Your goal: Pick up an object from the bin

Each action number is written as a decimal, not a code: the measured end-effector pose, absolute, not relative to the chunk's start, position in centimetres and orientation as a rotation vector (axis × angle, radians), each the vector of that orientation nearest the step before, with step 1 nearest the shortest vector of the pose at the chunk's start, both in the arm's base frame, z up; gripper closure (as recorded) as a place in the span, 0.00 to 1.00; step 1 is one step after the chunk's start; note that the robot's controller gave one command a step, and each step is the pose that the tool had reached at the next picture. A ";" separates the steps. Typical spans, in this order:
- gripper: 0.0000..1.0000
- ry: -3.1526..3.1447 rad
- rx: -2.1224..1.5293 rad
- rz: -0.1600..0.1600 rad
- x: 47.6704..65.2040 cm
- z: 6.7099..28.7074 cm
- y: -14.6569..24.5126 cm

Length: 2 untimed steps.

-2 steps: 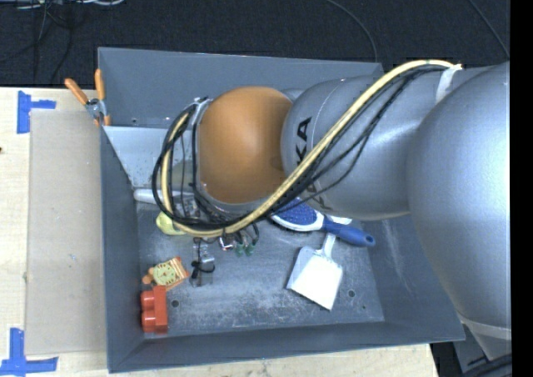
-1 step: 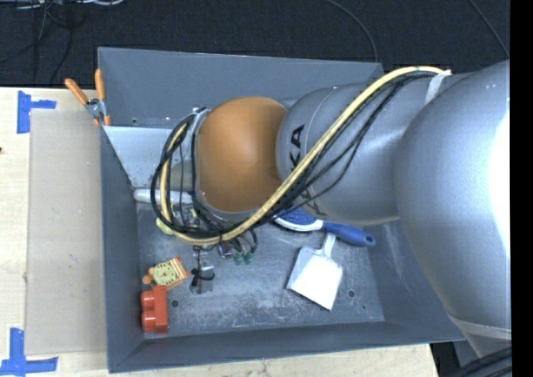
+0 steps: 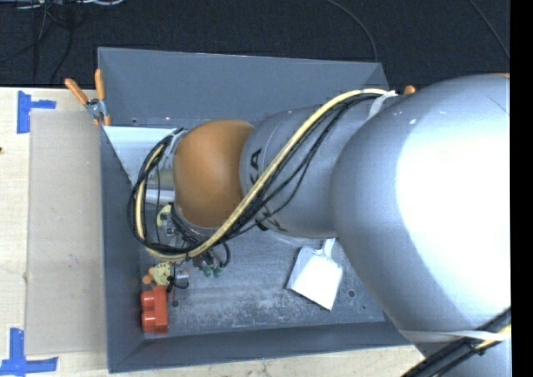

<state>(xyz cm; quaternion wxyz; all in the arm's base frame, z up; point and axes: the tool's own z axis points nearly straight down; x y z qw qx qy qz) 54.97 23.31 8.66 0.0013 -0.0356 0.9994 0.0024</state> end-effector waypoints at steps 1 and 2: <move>1.00 3.131 -0.341 0.001 55.3 6.9 22.9; 1.00 3.131 -0.340 0.001 55.3 6.9 22.9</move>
Offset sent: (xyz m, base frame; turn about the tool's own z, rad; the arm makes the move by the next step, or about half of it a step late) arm 0.0000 0.0000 0.0000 0.0000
